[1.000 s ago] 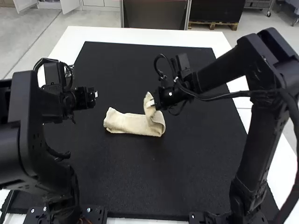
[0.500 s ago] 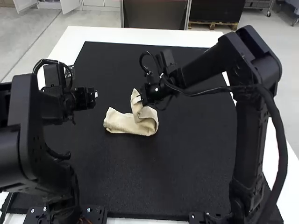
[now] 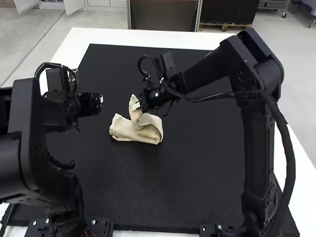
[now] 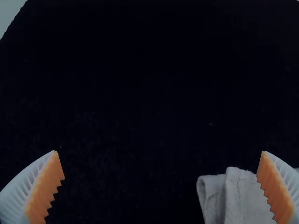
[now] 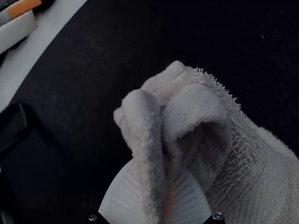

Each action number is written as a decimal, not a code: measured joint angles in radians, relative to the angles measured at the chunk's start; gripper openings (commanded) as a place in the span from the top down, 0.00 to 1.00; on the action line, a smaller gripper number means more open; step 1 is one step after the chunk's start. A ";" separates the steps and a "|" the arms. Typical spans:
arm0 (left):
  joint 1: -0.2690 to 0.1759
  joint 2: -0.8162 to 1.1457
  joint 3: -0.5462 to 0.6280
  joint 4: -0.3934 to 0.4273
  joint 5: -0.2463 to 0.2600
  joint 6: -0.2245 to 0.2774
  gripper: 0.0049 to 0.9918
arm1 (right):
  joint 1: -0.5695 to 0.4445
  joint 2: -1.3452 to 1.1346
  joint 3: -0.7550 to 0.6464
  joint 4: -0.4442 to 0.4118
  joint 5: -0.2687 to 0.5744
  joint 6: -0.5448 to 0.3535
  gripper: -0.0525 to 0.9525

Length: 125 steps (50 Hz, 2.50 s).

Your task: Fold the towel.

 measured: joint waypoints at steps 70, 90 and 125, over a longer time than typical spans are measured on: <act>0.000 0.000 0.000 0.003 0.000 -0.003 0.02 | 0.062 0.156 0.202 -0.004 -0.037 0.049 0.35; 0.000 0.000 0.000 0.008 0.000 -0.003 0.02 | -0.024 0.051 0.157 -0.065 -0.106 0.063 0.97; 0.000 0.000 0.000 0.015 0.000 -0.003 0.02 | 0.011 0.168 0.088 0.050 -0.123 0.037 0.97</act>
